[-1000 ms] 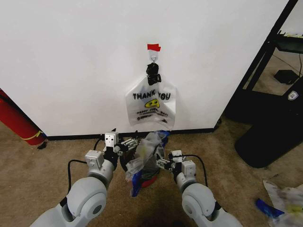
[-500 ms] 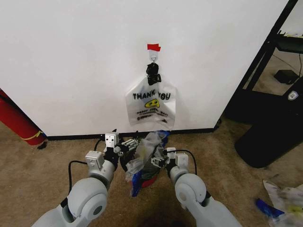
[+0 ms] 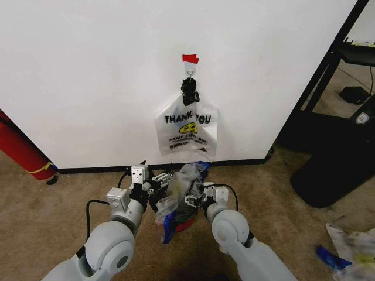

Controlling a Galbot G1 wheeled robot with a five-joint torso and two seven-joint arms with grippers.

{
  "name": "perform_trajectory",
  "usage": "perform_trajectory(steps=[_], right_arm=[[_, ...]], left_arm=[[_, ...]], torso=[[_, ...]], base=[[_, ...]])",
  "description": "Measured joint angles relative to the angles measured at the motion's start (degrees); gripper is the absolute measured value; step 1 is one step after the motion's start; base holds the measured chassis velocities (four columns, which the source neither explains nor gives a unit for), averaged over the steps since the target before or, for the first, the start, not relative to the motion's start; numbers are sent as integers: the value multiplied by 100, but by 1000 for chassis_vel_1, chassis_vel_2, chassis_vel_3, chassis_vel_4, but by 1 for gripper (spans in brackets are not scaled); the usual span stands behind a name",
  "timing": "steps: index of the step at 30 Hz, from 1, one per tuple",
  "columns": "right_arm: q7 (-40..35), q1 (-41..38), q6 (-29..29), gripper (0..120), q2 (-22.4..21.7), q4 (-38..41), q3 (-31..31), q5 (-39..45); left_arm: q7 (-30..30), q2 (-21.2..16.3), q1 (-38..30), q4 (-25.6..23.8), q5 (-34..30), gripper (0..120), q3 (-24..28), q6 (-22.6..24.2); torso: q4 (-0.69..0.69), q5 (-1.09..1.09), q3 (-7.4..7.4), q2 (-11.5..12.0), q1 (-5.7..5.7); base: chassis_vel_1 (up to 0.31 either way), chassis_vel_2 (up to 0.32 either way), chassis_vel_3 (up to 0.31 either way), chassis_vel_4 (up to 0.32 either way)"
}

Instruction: Pick up the garbage bag from the wall and place it over the trash bin.

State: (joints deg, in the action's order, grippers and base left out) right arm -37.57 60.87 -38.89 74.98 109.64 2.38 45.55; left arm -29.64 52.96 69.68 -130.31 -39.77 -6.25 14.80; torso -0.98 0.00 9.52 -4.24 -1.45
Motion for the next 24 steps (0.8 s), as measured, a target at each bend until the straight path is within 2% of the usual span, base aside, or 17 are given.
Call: perform_trajectory(steps=[5,6,8,12,14,20,21,24], right_arm=[[-243,-33,-97,82,77,-36,23,198],[-290,-42,-117,75,91,-51,29,229],[-309,-46,-123,75,97,-62,30,238],[-438,-94,-173,54,125,-188,23,410],[-443,-98,-175,54,121,-198,22,426],[-601,-195,-205,24,112,-365,7,672],[-601,-195,-205,24,112,-365,7,672],[-611,-177,-195,14,92,-306,10,562]], left_arm=[[23,5,10,18,7,100,6,-16],[25,9,11,26,10,100,11,-20],[27,10,11,28,10,100,13,-21],[46,41,12,63,12,100,30,-33],[48,42,12,64,12,100,31,-33],[62,76,1,90,-13,100,44,-35],[62,76,1,90,-13,100,44,-35],[54,89,6,89,-37,100,60,-35]], torso=[[0,0,0,0,0],[0,0,0,0,0],[0,0,0,0,0],[0,0,0,0,0],[0,0,0,0,0],[0,1,0,0,0],[0,1,0,0,0],[0,1,0,0,0]], base=[[0,0,0,0],[0,0,0,0],[0,0,0,0],[0,0,0,0],[0,0,0,0],[0,0,0,0],[0,0,0,0],[0,0,0,0]])
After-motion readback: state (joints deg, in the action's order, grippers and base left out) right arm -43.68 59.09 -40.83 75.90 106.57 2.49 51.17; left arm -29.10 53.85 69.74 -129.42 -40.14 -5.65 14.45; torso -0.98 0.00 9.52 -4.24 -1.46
